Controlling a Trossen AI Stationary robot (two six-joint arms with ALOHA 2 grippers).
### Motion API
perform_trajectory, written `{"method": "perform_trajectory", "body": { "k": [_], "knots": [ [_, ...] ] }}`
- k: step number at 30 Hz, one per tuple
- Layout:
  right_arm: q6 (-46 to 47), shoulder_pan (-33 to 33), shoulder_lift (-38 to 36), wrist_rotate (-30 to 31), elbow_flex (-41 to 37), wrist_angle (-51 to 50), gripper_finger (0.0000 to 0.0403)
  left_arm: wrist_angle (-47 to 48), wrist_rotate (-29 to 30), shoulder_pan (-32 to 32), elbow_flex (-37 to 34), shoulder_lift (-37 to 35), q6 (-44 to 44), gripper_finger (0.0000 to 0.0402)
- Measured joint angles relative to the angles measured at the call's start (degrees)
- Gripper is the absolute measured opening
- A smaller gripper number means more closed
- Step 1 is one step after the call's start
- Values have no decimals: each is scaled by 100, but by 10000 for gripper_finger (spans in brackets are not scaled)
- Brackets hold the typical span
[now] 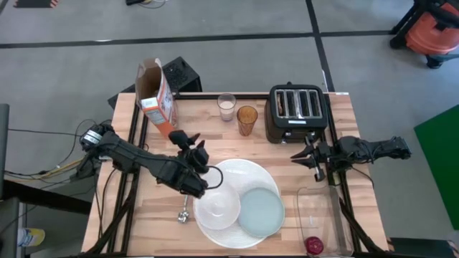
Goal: Arrange a breakfast setting
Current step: Put the apple on the blue plate
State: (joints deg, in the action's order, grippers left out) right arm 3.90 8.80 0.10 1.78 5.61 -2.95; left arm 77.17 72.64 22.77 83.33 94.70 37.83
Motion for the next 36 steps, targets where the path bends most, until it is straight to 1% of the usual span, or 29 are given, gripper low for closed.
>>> {"method": "perform_trajectory", "body": {
  "k": [4, 10, 15, 21, 25, 30, 34, 36],
  "knots": [
    [5, 0, 2, 0, 0, 372, 75, 16, 462, -1, 0, 0, 297, 139],
    [20, 33, 0, -20, 0, 1106, 75, 13, 419, 29, -7, -95, 757, 139],
    [20, 139, 1, -199, 4, 1626, 75, -137, 433, 45, -7, -234, 608, 139],
    [15, 211, 156, -198, 435, 1552, 75, -144, 476, 36, -7, -584, 329, 139],
    [-140, 190, 530, -187, 844, 1556, 75, -117, 511, 41, -7, -959, 30, 139],
    [-1027, 251, 1179, -190, 1282, 1523, 80, -116, 240, 36, -7, -1517, -270, 139],
    [-1554, 240, 1756, -188, 1729, 1223, 100, -117, -23, 43, -7, -1890, -260, 139],
    [-1741, 240, 2027, -186, 2013, 857, 115, -116, -215, 45, -7, -2040, -223, 139]
  ]
}}
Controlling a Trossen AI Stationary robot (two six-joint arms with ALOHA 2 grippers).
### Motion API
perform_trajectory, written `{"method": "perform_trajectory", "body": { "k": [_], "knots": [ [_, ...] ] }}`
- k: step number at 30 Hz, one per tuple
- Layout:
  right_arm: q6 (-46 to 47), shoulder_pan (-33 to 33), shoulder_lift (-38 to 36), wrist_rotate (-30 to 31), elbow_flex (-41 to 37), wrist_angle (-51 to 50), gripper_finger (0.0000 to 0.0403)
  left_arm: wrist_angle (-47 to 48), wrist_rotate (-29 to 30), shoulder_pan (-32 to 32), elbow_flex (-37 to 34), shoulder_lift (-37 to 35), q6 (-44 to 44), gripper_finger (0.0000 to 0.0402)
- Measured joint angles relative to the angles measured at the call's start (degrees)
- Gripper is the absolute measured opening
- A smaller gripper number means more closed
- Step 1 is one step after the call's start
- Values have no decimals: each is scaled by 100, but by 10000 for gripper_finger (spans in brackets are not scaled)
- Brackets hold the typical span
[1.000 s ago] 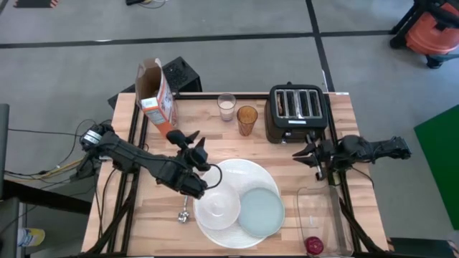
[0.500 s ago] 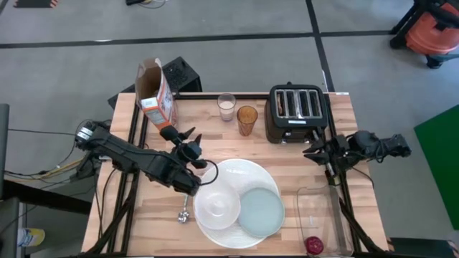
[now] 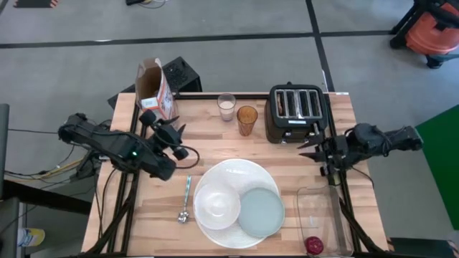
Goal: Arrange a breakfast setting
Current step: Put the apple on the blue plate
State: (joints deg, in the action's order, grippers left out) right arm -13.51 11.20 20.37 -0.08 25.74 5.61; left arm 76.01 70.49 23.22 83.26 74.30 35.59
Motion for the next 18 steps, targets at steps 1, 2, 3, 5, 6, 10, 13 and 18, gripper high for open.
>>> {"method": "perform_trajectory", "body": {
  "k": [1, 2, 3, 5, 6, 10, 13, 18],
  "knots": [
    [-36, 0, 146, 0, 161, -255, 123, 0, -91, 0, 0, -56, 0, 139],
    [-39, 0, 291, 0, 337, -486, 132, 2, -149, 0, 0, -95, 2, 139],
    [-42, -2, 430, 3, 506, -767, 141, 0, -187, 0, 0, -127, 4, 139],
    [-51, -2, 699, 95, 837, -1352, 160, 0, -225, 0, 0, -145, 7, 139],
    [-35, -2, 830, 171, 998, -1582, 169, 0, -224, 0, 0, -145, 6, 139],
    [488, -2, 1224, 240, 1433, -2145, 203, -1, -218, -4, -1, -108, -5, 139],
    [1415, -2, 1355, 225, 1534, -2193, 219, -44, -168, -4, -109, -106, -11, 139],
    [2541, 87, 1387, -253, 1528, -2403, 222, -37, -150, -9, -284, -102, 2, 139]
  ]
}}
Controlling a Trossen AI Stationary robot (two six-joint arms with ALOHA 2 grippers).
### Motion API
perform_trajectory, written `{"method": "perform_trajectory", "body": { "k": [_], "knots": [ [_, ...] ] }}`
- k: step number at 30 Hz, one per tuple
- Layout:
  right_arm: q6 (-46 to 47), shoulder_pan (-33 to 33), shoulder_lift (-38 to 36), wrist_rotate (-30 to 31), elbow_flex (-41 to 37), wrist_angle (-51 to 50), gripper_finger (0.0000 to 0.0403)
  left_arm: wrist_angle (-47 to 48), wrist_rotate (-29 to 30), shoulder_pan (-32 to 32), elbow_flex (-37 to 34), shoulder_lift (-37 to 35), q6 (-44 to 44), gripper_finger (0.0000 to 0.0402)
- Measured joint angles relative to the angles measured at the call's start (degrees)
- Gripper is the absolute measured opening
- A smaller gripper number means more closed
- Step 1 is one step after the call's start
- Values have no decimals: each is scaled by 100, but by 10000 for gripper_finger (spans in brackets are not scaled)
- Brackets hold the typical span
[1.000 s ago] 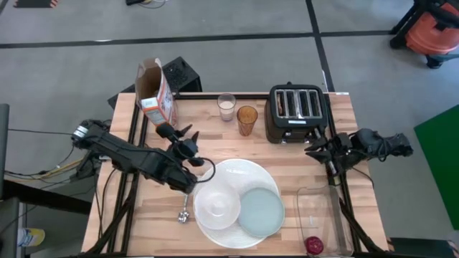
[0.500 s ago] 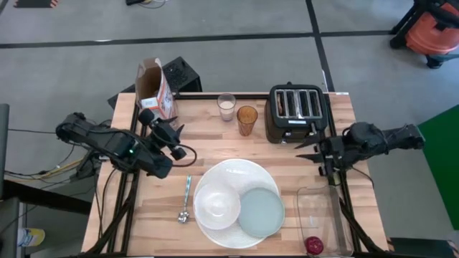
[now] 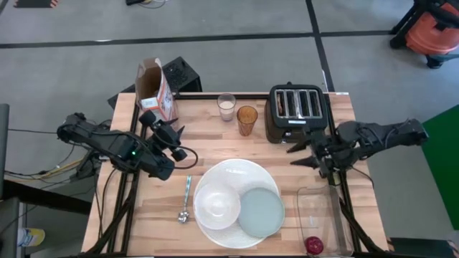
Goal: Arrange a breakfast setting
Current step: Put the apple on the blue plate
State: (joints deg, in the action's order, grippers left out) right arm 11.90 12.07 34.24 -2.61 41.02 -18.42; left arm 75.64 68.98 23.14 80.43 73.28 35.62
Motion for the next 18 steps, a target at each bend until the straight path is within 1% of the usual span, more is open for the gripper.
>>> {"method": "perform_trajectory", "body": {
  "k": [2, 5, 8, 18],
  "knots": [
    [191, 86, 5, -36, -5, -123, 220, -3, -126, 0, -9, 0, 2, 139],
    [520, 140, 2, 16, -5, -123, 216, -9, -147, 1, -9, 0, 4, 139],
    [562, 109, -11, 144, -5, -130, 214, -8, -125, 0, -9, 0, 7, 139],
    [567, -28, 66, 141, -5, -126, 213, -9, -119, 0, -9, 0, -62, 139]
  ]
}}
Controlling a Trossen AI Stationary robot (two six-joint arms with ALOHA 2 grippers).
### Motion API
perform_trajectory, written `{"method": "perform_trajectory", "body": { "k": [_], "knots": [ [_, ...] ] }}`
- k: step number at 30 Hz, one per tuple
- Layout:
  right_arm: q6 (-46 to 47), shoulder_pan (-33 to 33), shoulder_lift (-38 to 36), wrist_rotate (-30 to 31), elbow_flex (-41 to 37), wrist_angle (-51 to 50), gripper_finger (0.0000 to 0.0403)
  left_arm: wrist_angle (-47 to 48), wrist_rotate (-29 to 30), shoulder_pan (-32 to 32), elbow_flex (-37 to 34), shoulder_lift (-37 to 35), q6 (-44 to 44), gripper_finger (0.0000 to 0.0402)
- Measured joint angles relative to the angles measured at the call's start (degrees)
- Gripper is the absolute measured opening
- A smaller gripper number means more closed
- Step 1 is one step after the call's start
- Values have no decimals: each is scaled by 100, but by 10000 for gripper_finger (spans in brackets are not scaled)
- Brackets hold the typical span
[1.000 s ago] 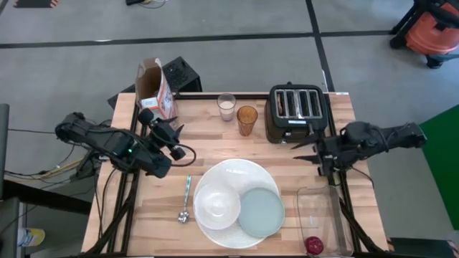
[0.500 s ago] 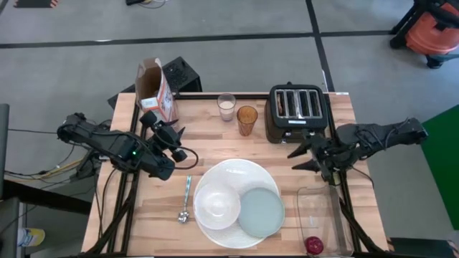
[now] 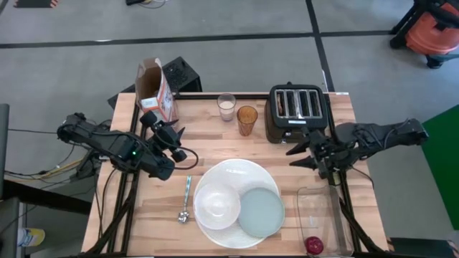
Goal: Arrange a breakfast setting
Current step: Put the apple on the blue plate
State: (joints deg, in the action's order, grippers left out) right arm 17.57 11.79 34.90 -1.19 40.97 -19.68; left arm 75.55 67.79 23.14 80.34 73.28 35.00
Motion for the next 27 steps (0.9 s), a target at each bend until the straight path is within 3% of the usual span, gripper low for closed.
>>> {"method": "perform_trajectory", "body": {
  "k": [21, 27],
  "knots": [
    [61, -120, 464, 259, -9, -108, 213, 4, 7, 2, 0, 0, -157, 139],
    [255, -193, 485, -171, -9, -127, 223, 4, 9, 2, 0, 0, -154, 139]
  ]
}}
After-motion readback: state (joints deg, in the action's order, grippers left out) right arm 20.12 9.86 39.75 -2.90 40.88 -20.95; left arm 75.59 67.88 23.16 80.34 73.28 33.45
